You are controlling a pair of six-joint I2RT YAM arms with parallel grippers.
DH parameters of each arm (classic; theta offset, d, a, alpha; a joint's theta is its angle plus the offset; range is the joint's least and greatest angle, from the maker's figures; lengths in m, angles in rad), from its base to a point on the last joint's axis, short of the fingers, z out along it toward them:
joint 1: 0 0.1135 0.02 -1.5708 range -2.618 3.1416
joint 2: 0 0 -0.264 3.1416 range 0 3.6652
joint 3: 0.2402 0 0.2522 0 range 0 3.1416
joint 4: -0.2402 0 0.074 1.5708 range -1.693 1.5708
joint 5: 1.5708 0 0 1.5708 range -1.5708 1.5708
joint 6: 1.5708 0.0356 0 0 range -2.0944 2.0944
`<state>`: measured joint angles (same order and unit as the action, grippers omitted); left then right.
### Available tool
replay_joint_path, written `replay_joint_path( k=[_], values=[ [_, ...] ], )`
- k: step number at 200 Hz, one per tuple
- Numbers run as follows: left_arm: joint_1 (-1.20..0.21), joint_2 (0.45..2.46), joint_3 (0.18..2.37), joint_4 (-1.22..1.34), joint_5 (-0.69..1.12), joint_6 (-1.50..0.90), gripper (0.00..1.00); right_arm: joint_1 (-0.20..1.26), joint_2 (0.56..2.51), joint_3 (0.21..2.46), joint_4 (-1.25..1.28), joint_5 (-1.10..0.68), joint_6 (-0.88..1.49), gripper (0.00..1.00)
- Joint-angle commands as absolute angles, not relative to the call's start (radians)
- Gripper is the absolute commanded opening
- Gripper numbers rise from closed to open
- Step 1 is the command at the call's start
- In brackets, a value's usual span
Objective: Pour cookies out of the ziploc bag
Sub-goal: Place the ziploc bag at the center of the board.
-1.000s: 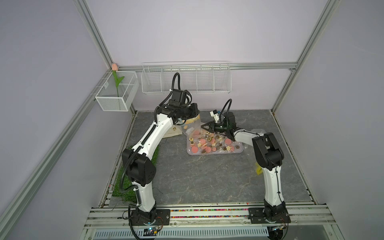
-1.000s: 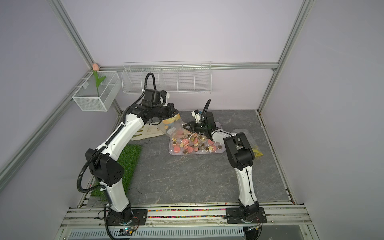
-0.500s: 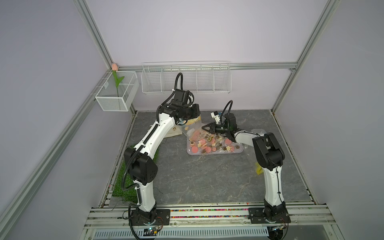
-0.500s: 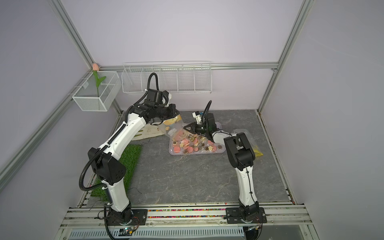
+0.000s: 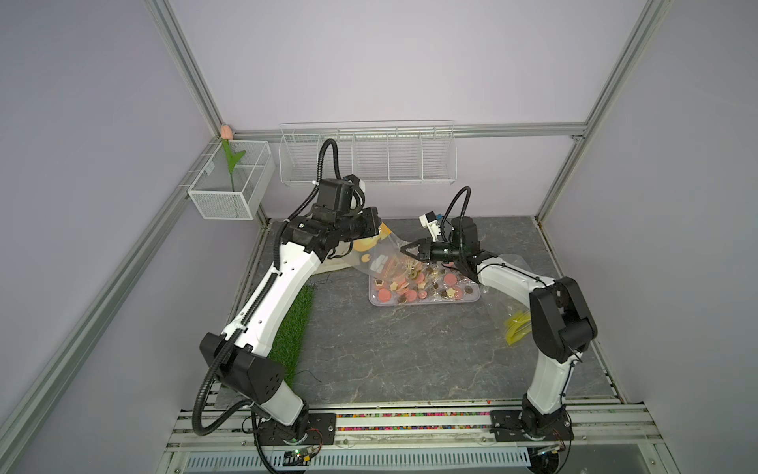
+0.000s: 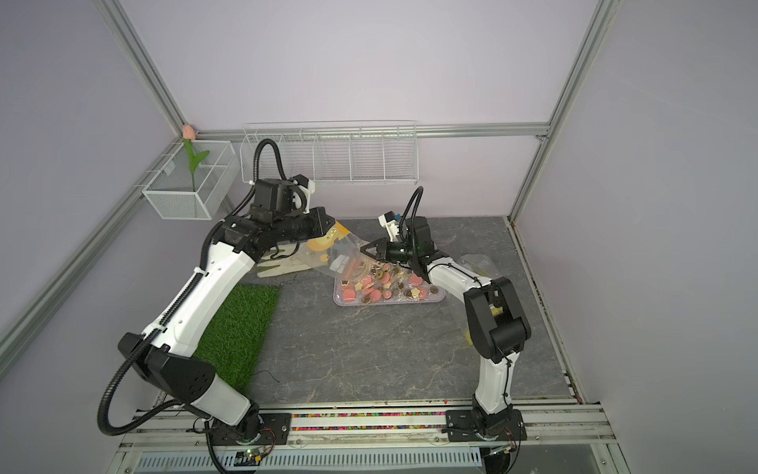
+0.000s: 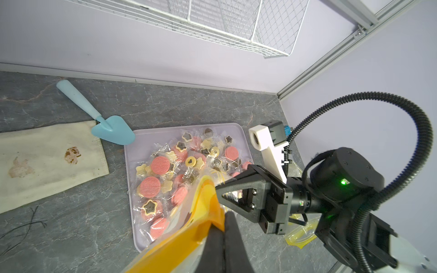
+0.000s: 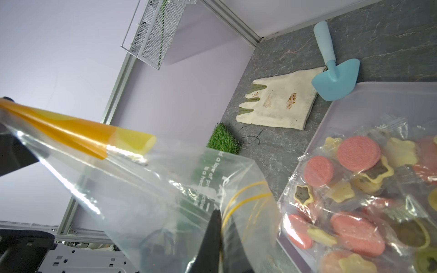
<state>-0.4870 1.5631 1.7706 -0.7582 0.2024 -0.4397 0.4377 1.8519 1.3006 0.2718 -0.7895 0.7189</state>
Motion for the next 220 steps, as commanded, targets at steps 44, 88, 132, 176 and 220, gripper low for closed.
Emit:
replay_joint_path(
  k=[44, 88, 132, 176, 220],
  values=[
    [-0.488, 1.292, 1.451, -0.621, 0.235, -0.514, 0.00, 0.494, 1.603, 1.175, -0.068, -0.684, 0.572, 0.07],
    [-0.494, 1.118, 1.204, -0.572, 0.254, -0.581, 0.00, 0.540, 1.471, 1.041, -0.180, -0.630, 0.544, 0.07],
    [-0.495, 1.013, 1.044, -0.584, 0.229, -0.577, 0.02, 0.544, 1.401, 0.927, -0.255, -0.645, 0.543, 0.07],
    [-0.495, 0.981, 0.994, -0.636, 0.169, -0.537, 0.52, 0.534, 1.410, 0.824, -0.292, -0.598, 0.506, 0.07],
    [-0.494, 0.980, 1.010, -0.685, 0.060, -0.501, 0.99, 0.521, 1.419, 0.783, -0.306, -0.513, 0.473, 0.19]
  ],
)
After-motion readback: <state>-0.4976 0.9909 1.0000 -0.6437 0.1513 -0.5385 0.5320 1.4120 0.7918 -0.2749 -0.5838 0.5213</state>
